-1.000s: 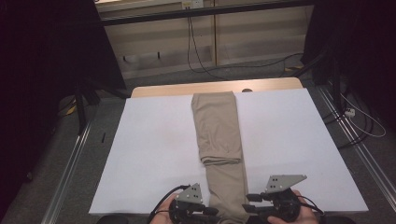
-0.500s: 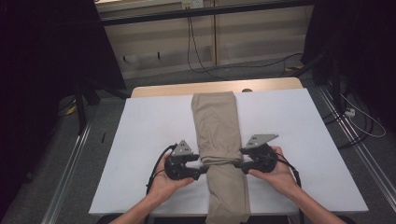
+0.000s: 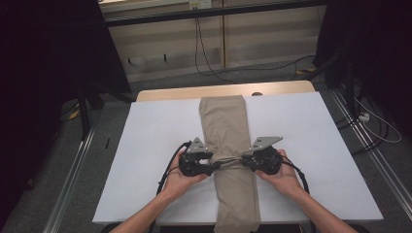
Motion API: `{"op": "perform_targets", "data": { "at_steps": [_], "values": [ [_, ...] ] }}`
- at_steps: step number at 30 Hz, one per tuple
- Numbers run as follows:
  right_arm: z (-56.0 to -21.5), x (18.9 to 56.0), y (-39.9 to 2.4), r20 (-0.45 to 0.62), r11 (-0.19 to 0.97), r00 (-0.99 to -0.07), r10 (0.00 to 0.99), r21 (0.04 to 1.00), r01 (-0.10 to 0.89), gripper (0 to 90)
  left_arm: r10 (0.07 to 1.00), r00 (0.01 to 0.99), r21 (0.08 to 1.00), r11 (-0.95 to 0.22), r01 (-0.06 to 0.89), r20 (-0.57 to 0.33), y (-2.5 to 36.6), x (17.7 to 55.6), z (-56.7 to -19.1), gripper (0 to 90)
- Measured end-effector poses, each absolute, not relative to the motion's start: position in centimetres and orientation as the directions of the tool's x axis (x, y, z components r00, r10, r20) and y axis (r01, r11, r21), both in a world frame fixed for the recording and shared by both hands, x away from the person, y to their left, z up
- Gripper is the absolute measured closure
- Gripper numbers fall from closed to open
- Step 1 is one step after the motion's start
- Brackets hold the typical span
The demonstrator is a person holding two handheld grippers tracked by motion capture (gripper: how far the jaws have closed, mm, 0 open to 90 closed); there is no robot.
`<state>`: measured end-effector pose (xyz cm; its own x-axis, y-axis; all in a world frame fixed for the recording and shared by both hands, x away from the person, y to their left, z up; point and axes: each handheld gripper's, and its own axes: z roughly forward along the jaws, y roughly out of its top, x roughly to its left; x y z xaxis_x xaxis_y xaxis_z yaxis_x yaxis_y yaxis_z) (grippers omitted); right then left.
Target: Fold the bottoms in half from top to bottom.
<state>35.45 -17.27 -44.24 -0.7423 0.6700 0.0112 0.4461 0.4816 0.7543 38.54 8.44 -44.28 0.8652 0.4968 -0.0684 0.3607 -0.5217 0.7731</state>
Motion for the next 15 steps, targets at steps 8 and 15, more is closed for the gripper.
{"op": "perform_targets", "data": {
  "at_steps": [8,15],
  "values": [
    [-44.1,35.7,-17.2,0.013,0.479,-0.737,0.675,0.752,0.452,85.5,0.502,0.857,0.774,-0.495,0.395,-0.116,8.5,38.9,-44.2,83.1],
    [-41.9,33.6,-18.6,0.089,0.412,-0.746,0.66,0.787,0.459,85.6,0.434,0.884,0.798,-0.465,0.384,-0.172,8.8,36.3,-41.8,85.6]
  ]
}}
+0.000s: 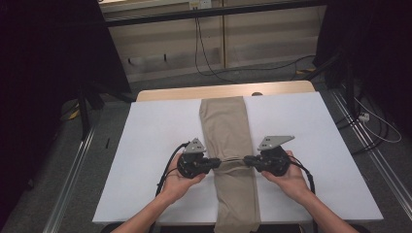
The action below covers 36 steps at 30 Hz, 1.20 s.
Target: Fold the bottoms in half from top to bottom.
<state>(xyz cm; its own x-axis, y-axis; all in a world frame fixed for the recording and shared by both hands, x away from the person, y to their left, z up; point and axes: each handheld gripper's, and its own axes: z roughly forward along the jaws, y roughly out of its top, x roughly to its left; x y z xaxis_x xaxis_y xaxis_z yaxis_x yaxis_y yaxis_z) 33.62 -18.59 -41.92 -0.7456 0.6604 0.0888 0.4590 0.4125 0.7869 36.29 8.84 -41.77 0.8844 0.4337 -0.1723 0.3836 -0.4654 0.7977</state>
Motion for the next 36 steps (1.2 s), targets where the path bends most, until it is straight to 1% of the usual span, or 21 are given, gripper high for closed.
{"op": "perform_targets", "data": {
  "at_steps": [6,11,14,16,17,21,25,28,29,30,31,32,34,35,36],
  "values": [
    [-41.0,30.1,-19.1,0.138,0.401,-0.774,0.618,0.792,0.461,85.6,0.369,0.911,0.793,-0.491,0.36,-0.185,9.4,32.7,-40.7,85.6],
    [-41.3,26.6,-18.8,0.157,0.426,-0.801,0.578,0.779,0.46,85.5,0.334,0.916,0.78,-0.501,0.374,-0.224,10.0,30.1,-40.9,85.6],
    [-40.9,25.2,-18.8,0.161,0.422,-0.806,0.569,0.784,0.455,85.5,0.303,0.928,0.782,-0.515,0.351,-0.217,10.2,28.5,-40.2,85.6],
    [-40.6,24.2,-19.0,0.181,0.407,-0.812,0.554,0.792,0.455,85.4,0.284,0.927,0.79,-0.496,0.361,-0.245,10.7,27.2,-39.9,85.7],
    [-40.5,23.6,-19.0,0.196,0.4,-0.816,0.544,0.794,0.457,85.5,0.272,0.931,0.789,-0.502,0.353,-0.244,10.8,26.7,-39.8,85.7],
    [-40.4,21.4,-18.8,0.201,0.419,-0.83,0.521,0.786,0.453,85.4,0.239,0.938,0.781,-0.523,0.341,-0.25,11.0,24.4,-40.1,85.7],
    [-40.6,19.5,-18.6,0.218,0.434,-0.838,0.5,0.774,0.461,85.3,0.208,0.937,0.764,-0.541,0.35,-0.282,11.2,22.8,-40.3,85.7],
    [-40.8,18.6,-18.4,0.236,0.442,-0.841,0.487,0.764,0.471,83.6,0.194,0.935,0.757,-0.549,0.354,-0.297,11.3,22.6,-40.7,84.9],
    [-40.9,18.5,-18.4,0.23,0.446,-0.842,0.488,0.764,0.467,79.7,0.201,0.932,0.757,-0.544,0.362,-0.301,11.3,22.9,-40.8,82.0],
    [-41.1,18.6,-18.4,0.234,0.444,-0.841,0.489,0.763,0.47,71.8,0.221,0.925,0.754,-0.535,0.38,-0.309,11.3,23.3,-40.9,75.2],
    [-41.2,18.9,-18.4,0.24,0.44,-0.839,0.488,0.762,0.474,62.6,0.243,0.926,0.755,-0.536,0.377,-0.289,11.3,23.7,-41.0,68.5],
    [-41.3,19.1,-18.4,0.234,0.438,-0.833,0.501,0.762,0.477,57.1,0.265,0.927,0.759,-0.535,0.371,-0.266,11.3,24.2,-41.1,65.4],
    [-41.3,20.0,-18.5,0.229,0.435,-0.83,0.508,0.764,0.477,55.0,0.305,0.914,0.757,-0.522,0.394,-0.267,11.5,25.5,-41.2,57.6],
    [-41.4,20.4,-18.6,0.23,0.428,-0.826,0.515,0.765,0.481,52.3,0.324,0.907,0.76,-0.507,0.407,-0.269,11.5,25.9,-41.3,52.7],
    [-41.4,20.7,-18.6,0.232,0.421,-0.819,0.524,0.766,0.486,50.4,0.335,0.907,0.762,-0.507,0.402,-0.256,11.6,26.4,-41.3,50.8]
  ]
}}
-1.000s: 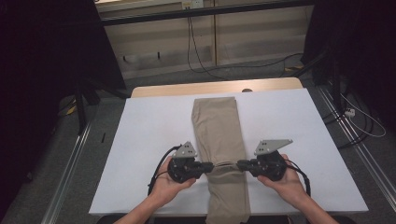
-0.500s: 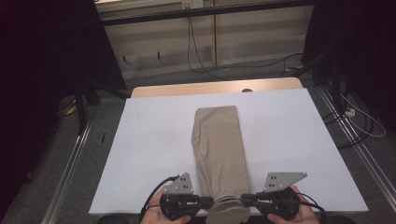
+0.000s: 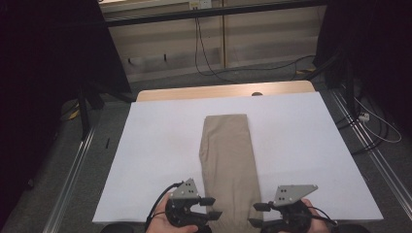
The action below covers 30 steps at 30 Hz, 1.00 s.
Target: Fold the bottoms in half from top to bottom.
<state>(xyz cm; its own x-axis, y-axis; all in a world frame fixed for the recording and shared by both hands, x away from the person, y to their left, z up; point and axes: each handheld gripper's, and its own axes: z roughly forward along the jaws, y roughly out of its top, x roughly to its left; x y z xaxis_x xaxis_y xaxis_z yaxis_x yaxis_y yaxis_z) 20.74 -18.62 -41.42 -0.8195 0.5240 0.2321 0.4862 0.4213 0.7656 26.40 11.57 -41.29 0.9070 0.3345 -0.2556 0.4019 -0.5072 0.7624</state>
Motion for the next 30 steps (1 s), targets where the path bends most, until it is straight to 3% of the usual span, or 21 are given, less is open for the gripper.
{"op": "perform_targets", "data": {
  "at_steps": [2,4,11,21,26,30],
  "values": [
    [-41.5,21.7,-18.7,0.215,0.429,-0.812,0.542,0.76,0.488,49.0,0.363,0.909,0.778,-0.504,0.375,-0.203,11.6,27.3,-41.3,47.7],
    [-41.7,22.9,-18.9,0.211,0.418,-0.8,0.561,0.762,0.494,45.3,0.416,0.893,0.782,-0.494,0.379,-0.17,11.7,28.4,-41.4,36.0],
    [-41.8,29.1,-19.5,0.155,0.41,-0.762,0.629,0.766,0.494,39.1,0.533,0.842,0.817,-0.445,0.367,-0.088,11.7,34.3,-41.4,21.5],
    [-41.9,37.2,-19.8,0.109,0.386,-0.701,0.705,0.77,0.508,34.7,0.618,0.773,0.817,-0.368,0.445,-0.143,11.2,41.7,-42.0,19.1],
    [-41.8,41.2,-20.3,0.119,0.342,-0.659,0.742,0.779,0.525,37.4,0.644,0.758,0.809,-0.389,0.441,-0.103,10.8,45.3,-42.1,17.8],
    [-41.6,44.8,-20.3,0.11,0.322,-0.622,0.775,0.779,0.539,40.0,0.665,0.736,0.805,-0.362,0.469,-0.13,10.5,48.0,-42.0,19.2]
  ]
}}
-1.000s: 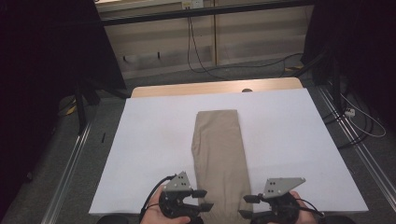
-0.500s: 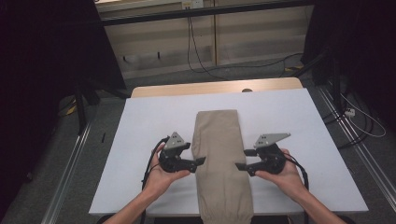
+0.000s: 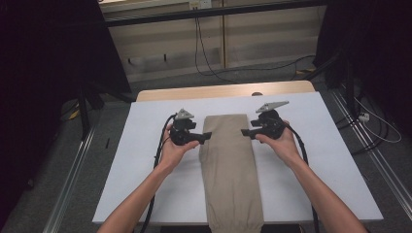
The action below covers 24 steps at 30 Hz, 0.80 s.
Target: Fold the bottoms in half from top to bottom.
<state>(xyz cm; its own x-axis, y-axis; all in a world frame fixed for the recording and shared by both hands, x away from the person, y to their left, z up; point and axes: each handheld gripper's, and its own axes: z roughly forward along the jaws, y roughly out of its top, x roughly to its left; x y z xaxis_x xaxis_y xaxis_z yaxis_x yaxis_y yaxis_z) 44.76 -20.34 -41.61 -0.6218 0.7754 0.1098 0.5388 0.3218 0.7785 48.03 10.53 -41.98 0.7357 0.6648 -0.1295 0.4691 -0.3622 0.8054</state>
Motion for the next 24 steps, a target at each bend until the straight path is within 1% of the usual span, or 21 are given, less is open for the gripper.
{"op": "perform_targets", "data": {
  "at_steps": [1,4,5,7,8,10,11,12,13,15,18,20,22,23,24],
  "values": [
    [-41.6,45.6,-20.3,0.11,0.319,-0.616,0.78,0.777,0.543,40.2,0.679,0.721,0.81,-0.342,0.476,-0.137,10.5,48.8,-42.0,19.2],
    [-41.5,48.1,-20.2,0.098,0.316,-0.598,0.795,0.775,0.547,42.2,0.704,0.698,0.811,-0.329,0.484,-0.131,10.6,50.8,-42.3,19.8],
    [-41.7,49.4,-20.2,0.11,0.305,-0.593,0.798,0.774,0.554,43.9,0.707,0.694,0.813,-0.32,0.487,-0.138,10.5,51.1,-42.4,20.0],
    [-41.9,50.5,-20.3,0.113,0.292,-0.578,0.808,0.775,0.561,45.4,0.709,0.687,0.796,-0.319,0.514,-0.159,10.3,52.5,-43.1,21.0],
    [-42.3,51.4,-20.3,0.128,0.283,-0.574,0.809,0.772,0.57,47.3,0.717,0.677,0.787,-0.319,0.528,-0.164,10.1,53.0,-43.5,23.1],
    [-42.8,52.4,-20.3,0.117,0.291,-0.56,0.82,0.757,0.585,48.5,0.717,0.674,0.772,-0.323,0.548,-0.178,9.8,53.8,-44.1,25.5],
    [-43.3,53.1,-20.3,0.116,0.295,-0.557,0.823,0.75,0.592,48.6,0.723,0.669,0.771,-0.325,0.548,-0.171,9.7,54.1,-44.3,29.1],
    [-43.6,53.4,-20.3,0.12,0.29,-0.553,0.825,0.75,0.595,48.6,0.732,0.665,0.776,-0.332,0.537,-0.146,9.6,54.4,-44.5,29.4],
    [-44.0,53.8,-20.2,0.125,0.288,-0.547,0.828,0.742,0.606,48.6,0.737,0.66,0.777,-0.328,0.537,-0.146,9.4,54.7,-44.7,27.7],
    [-44.7,54.5,-20.1,0.139,0.282,-0.542,0.829,0.732,0.62,47.9,0.738,0.658,0.772,-0.328,0.545,-0.151,9.3,55.6,-45.2,27.8],
    [-45.8,55.2,-19.7,0.124,0.294,-0.534,0.837,0.722,0.627,46.4,0.75,0.641,0.754,-0.326,0.57,-0.161,9.1,56.7,-46.1,27.3],
    [-46.0,55.3,-19.7,0.115,0.302,-0.542,0.833,0.725,0.618,46.3,0.756,0.636,0.762,-0.317,0.565,-0.158,8.9,57.0,-46.4,27.3],
    [-46.1,55.2,-19.8,0.118,0.304,-0.545,0.83,0.723,0.62,47.0,0.752,0.646,0.762,-0.338,0.552,-0.134,8.6,57.2,-46.4,29.9],
    [-46.1,55.2,-19.7,0.108,0.312,-0.546,0.831,0.721,0.618,48.0,0.749,0.652,0.763,-0.351,0.543,-0.12,8.4,57.0,-46.4,33.5],
    [-46.0,55.1,-19.5,0.097,0.325,-0.55,0.83,0.717,0.616,51.9,0.74,0.664,0.76,-0.369,0.536,-0.109,8.3,57.0,-46.3,36.5]
  ]
}}
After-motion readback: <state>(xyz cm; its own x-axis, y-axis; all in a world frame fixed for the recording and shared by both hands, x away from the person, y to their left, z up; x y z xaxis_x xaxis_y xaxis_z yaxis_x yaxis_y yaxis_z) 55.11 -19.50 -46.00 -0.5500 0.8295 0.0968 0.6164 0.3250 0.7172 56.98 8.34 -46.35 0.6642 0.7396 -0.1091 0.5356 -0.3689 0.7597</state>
